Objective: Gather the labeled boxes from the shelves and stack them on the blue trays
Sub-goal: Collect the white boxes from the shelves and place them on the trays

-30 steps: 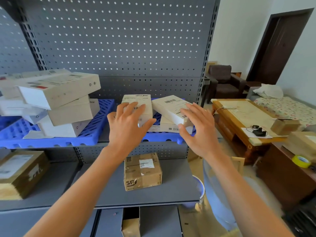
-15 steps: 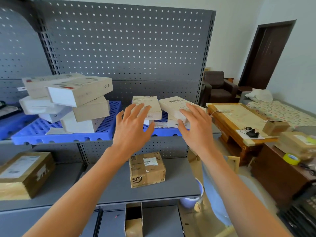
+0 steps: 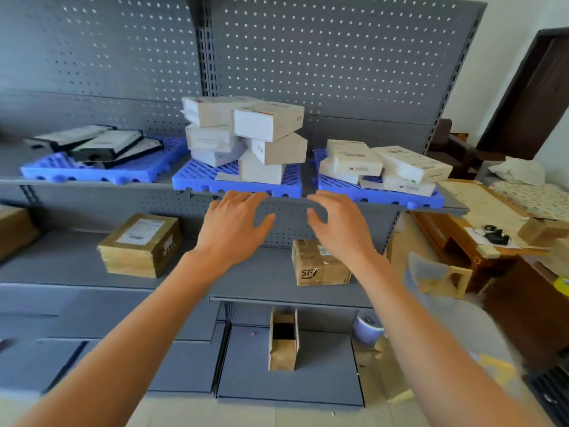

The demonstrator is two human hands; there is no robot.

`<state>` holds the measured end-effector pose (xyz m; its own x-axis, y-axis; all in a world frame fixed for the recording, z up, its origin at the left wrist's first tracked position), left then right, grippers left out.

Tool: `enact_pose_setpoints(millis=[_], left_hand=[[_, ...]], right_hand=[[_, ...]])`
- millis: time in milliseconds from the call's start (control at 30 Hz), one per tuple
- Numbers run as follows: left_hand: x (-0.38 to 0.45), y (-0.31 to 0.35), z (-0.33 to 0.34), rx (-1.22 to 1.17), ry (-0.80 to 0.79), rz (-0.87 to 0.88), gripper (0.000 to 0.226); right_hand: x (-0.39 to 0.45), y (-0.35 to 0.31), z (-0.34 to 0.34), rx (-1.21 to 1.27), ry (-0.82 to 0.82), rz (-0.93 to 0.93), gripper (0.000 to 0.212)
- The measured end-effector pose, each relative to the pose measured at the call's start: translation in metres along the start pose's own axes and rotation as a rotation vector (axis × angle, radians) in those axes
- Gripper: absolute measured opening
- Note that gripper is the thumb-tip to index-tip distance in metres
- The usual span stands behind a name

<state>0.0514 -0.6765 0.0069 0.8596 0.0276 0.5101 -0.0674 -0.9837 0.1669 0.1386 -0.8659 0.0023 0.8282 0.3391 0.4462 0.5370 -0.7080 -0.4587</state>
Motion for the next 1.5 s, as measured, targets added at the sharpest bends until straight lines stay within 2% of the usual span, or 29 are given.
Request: enact_pose_setpoints(millis=[233, 367, 667, 967, 1200, 1333, 1500], left_hand=[[-0.099, -0.078, -0.061, 0.050, -0.074, -0.197, 0.046], [-0.152, -0.119, -0.101, 0.086, -0.038, -0.346, 0.042], [-0.264, -0.206, -0.165, 0.137, 0.039, -0.635, 0.052], [-0.337, -0.310, -0.192, 0.181, 0.105, -0.786, 0.050], [-0.386, -0.421, -0.234, 0.372, 0.043, -0.885, 0.051], [-0.411, -0.474, -0.264, 0.421, 0.042, -1.009, 0.053], [-0.454, -0.512, -0.292, 0.468, 0.077, -1.146, 0.053]], right_hand=[[-0.032, -0.110, 0.064, 0.032, -0.160, -0.172, 0.040], [-0.048, -0.177, 0.098, 0.059, -0.214, -0.300, 0.039], [-0.076, -0.306, 0.180, 0.130, -0.350, -0.530, 0.039], [-0.079, -0.423, 0.277, 0.245, -0.456, -0.674, 0.044], [-0.067, -0.550, 0.386, 0.358, -0.568, -0.734, 0.045], [-0.070, -0.619, 0.442, 0.366, -0.648, -0.832, 0.045], [-0.082, -0.700, 0.475, 0.406, -0.723, -0.949, 0.047]])
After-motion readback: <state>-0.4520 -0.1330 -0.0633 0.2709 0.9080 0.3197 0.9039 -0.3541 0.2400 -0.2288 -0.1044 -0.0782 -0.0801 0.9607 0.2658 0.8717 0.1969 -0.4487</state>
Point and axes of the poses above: each hand's wrist, its own x-axis towards the middle knuckle, its own z-axis out of the palm, y = z × x, the point moved 3 cm from there along x, towards the middle knuckle, and after that the axes turned 7 degrees about z, right-handed, at the moved point
